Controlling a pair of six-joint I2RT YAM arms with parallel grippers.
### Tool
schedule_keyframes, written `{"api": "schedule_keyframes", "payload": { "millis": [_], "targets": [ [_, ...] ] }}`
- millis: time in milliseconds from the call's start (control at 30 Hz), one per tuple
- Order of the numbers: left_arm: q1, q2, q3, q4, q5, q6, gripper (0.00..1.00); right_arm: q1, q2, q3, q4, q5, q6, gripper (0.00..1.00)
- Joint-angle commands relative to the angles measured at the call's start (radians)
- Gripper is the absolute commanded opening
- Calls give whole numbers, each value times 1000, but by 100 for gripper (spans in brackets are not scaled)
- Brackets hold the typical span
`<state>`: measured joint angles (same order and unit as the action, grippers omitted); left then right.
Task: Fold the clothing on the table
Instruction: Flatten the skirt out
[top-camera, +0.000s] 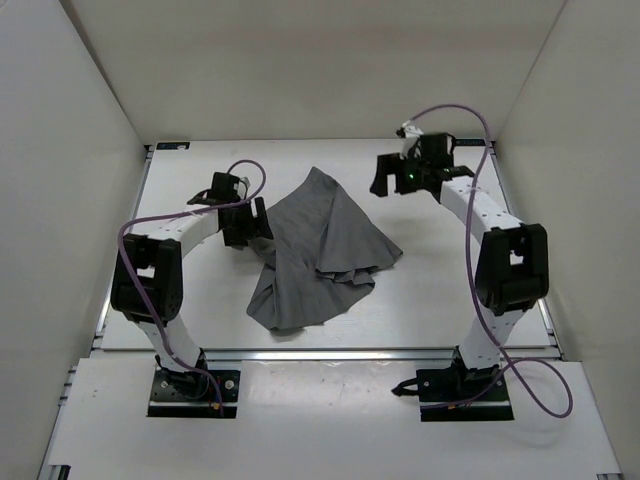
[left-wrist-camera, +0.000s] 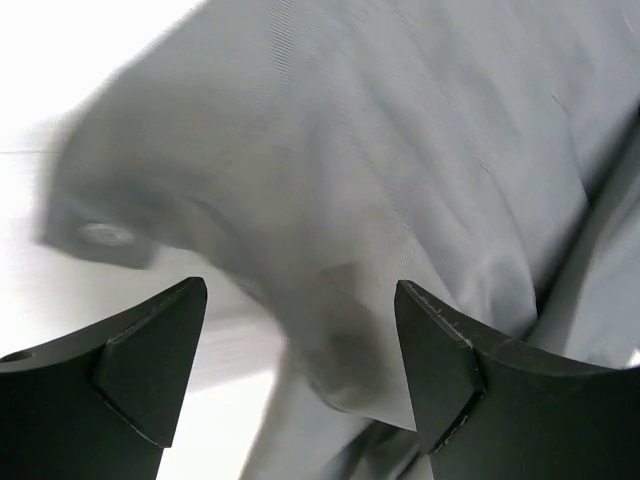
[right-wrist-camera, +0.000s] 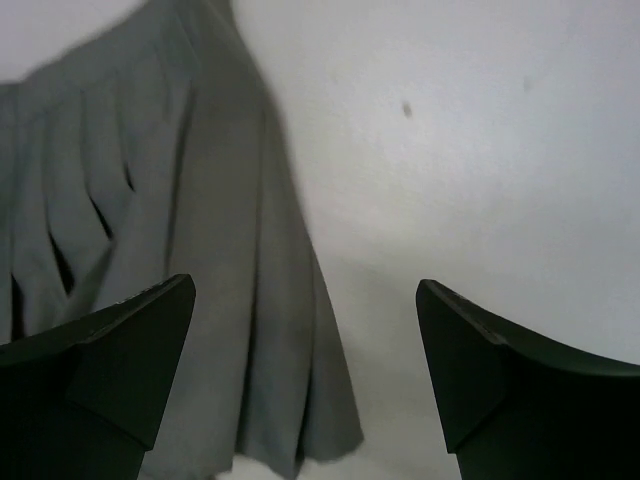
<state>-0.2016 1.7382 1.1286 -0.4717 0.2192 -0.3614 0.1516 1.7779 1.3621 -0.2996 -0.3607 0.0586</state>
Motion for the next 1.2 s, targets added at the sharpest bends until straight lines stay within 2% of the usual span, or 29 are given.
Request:
{"api": "schedule_keyframes", "payload": {
  "millis": [0,133,300,633,1033,1133,1167],
  "targets": [
    [31,-66,30,13,-83,-46,87,66,92,210,80,0,-109,90],
    [47,-49,23,39,-115,-80,87,129,314,509,-13,0,-167,90],
    [70,-3,-46,162,-51,-143,85,166,518,699,-42,-60,-151,90],
    [71,93,-49,212,-26,-180,83,210,658,755,-6,-93,-129,89],
    [79,101,-56,245,-64,-191,82,207,772,871,77,-107,-17,88],
    [65,115,-46,257,-76,-209,80,190,784,876,82,-104,18,87],
    [62,122,-36,263,-73,-217,80,187,784,884,76,-107,23,81]
  ]
}}
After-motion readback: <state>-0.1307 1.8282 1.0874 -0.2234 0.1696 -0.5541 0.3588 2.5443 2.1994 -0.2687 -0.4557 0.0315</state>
